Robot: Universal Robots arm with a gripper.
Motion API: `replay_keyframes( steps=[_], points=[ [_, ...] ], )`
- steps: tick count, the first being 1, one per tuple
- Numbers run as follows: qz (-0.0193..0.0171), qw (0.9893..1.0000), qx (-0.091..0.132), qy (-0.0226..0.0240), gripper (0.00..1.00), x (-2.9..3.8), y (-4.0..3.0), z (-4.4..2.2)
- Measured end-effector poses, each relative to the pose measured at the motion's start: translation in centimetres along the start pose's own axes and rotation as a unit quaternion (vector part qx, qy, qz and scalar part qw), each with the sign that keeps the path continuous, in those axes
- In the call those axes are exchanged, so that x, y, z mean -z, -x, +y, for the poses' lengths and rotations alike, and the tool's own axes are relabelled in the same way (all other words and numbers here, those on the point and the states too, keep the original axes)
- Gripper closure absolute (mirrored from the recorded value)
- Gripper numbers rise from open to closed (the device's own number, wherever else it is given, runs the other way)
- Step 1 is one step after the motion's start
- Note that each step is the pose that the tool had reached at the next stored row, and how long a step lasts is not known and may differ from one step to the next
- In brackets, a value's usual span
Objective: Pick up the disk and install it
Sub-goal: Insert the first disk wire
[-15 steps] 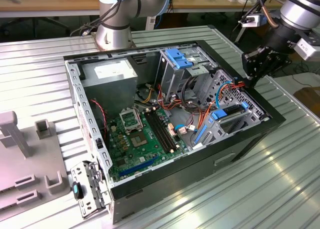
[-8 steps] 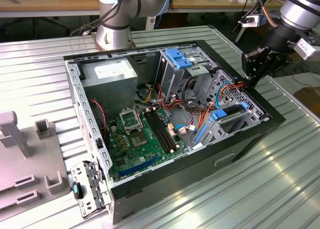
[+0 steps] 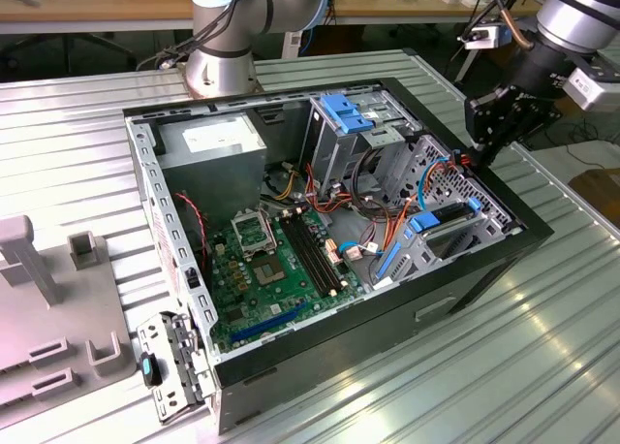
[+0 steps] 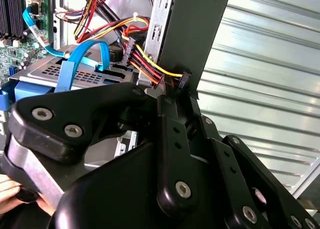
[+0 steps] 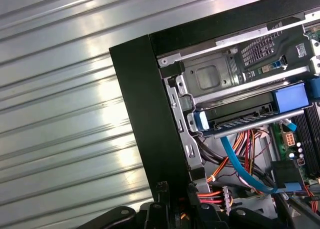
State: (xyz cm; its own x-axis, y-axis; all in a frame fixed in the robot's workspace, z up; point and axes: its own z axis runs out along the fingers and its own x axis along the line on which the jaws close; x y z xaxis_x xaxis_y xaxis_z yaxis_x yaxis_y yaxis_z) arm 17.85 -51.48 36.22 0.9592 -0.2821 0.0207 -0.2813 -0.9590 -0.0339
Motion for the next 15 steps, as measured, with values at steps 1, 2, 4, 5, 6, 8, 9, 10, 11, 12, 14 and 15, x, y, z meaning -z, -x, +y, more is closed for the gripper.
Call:
replay_keyframes(
  steps=[1, 2, 4, 5, 6, 8, 9, 10, 11, 12, 14, 15],
  points=[
    [0.0000, 1.0000, 0.000, 0.0000, 0.73, 0.01, -0.01, 0.01],
    [0.0000, 1.0000, 0.000, 0.0000, 0.73, 0.39, -0.01, 0.00],
    [0.0000, 1.0000, 0.000, 0.0000, 0.73, 1.23, -0.03, -0.03],
    [0.0000, 1.0000, 0.000, 0.0000, 0.73, 1.43, -0.03, -0.04],
    [0.0000, 1.0000, 0.000, -0.0002, 0.73, 1.42, -0.03, -0.04],
    [0.0001, 1.0000, 0.000, -0.0002, 0.73, 1.42, -0.04, -0.04],
    [0.0002, 1.0000, 0.000, -0.0002, 0.73, 1.40, -0.02, -0.09],
    [0.0003, 1.0000, 0.000, -0.0001, 0.73, 1.38, 0.01, -0.17],
    [0.0002, 1.0000, 0.000, -0.0002, 0.73, 1.35, 0.04, -0.25],
    [0.0003, 1.0000, 0.000, -0.0002, 0.73, 1.32, 0.05, -0.31],
    [0.0002, 1.0000, 0.002, -0.0003, 0.73, 1.27, 0.10, -0.46],
    [0.0002, 1.0000, 0.003, -0.0002, 0.73, 1.22, 0.12, -0.53]
  ],
)
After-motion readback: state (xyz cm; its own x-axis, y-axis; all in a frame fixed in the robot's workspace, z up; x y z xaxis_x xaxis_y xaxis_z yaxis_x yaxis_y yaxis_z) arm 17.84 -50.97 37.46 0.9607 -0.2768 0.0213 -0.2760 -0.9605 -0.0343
